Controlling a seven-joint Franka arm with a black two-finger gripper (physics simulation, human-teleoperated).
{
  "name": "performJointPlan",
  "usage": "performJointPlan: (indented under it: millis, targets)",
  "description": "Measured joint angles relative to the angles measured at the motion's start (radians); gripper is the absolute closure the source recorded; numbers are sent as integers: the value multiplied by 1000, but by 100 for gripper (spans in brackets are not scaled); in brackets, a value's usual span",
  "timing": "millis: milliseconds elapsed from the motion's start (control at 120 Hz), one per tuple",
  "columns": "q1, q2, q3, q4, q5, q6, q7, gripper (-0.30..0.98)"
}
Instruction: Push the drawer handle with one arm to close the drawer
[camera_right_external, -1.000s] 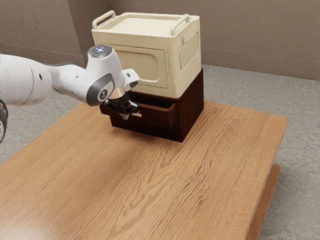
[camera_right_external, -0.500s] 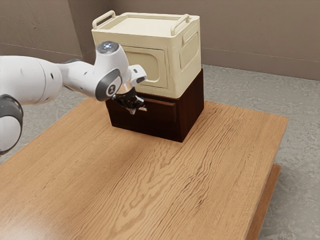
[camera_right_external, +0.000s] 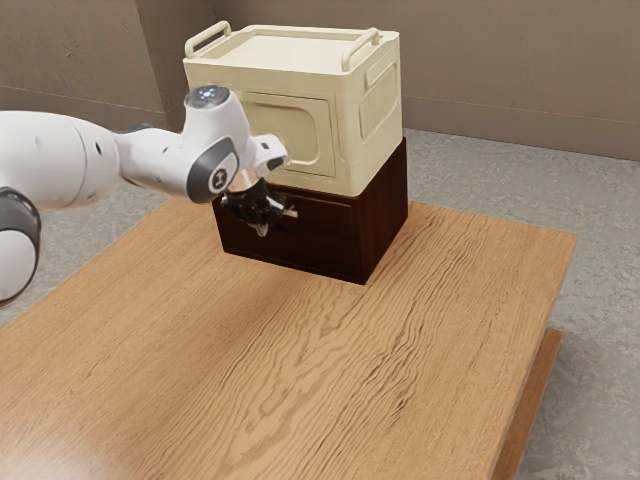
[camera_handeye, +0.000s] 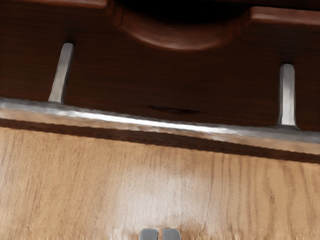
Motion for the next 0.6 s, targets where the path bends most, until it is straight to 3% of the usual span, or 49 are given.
performJointPlan:
  millis: [92, 167, 250, 400, 600]
  targets:
    - [-41, -238, 27, -263, -35, 22, -4, 77]
    - [-61, -450, 28, -361, -51, -52, -16, 60]
    - [-82, -589, -6, -371, -62, -145, -27, 42]
    - [-86, -650, -27, -243, -67, -377, -45, 21]
    - [-84, -670, -29, -242, -66, -531, -62, 8]
